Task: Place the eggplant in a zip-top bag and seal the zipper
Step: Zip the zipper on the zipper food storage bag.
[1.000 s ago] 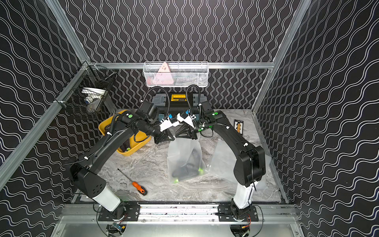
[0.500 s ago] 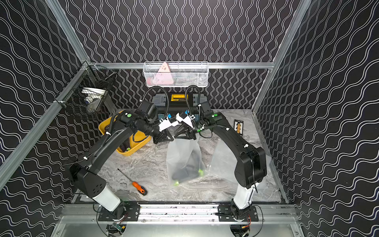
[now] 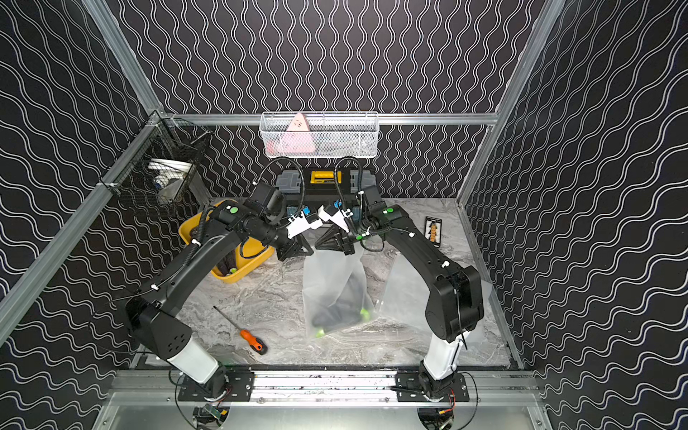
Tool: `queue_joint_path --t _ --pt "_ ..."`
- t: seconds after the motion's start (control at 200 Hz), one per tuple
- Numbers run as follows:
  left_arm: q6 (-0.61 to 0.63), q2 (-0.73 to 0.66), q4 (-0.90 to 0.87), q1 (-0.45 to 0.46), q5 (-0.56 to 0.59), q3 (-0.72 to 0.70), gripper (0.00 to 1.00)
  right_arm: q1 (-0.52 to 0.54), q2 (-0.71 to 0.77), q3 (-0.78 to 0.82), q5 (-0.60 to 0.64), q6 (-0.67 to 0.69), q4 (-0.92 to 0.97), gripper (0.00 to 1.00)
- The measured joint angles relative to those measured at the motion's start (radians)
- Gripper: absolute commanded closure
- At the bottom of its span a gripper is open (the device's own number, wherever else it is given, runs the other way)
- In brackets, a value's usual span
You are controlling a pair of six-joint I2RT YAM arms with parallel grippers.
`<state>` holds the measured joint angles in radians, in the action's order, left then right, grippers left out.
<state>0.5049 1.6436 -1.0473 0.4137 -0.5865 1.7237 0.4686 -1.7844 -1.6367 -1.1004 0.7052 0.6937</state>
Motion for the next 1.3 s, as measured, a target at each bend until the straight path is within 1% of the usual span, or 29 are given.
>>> queue_joint_path --t 0.245,0.495,0.716,1.006,1.301 --pt "-0.064 -0.020 0.128 -0.054 -0.005 -0.056 1.00 -0.071 0.036 0.058 0.043 -0.037 -0.087 0.92" --pt "-0.089 -0.024 0.175 -0.064 0.018 -0.081 1.00 -0.126 0.055 0.113 0.078 -0.093 -0.140 0.92" --pt "-0.119 -0.024 0.219 -0.091 0.058 -0.095 1.00 -0.204 0.092 0.176 0.118 -0.148 -0.198 0.92" --pt "-0.196 -0.024 0.296 -0.119 0.115 -0.134 1.00 -0.301 0.148 0.283 0.160 -0.252 -0.293 0.92" --pt "-0.245 -0.011 0.340 -0.128 0.137 -0.147 1.00 -0.360 0.183 0.318 0.201 -0.278 -0.310 0.91"
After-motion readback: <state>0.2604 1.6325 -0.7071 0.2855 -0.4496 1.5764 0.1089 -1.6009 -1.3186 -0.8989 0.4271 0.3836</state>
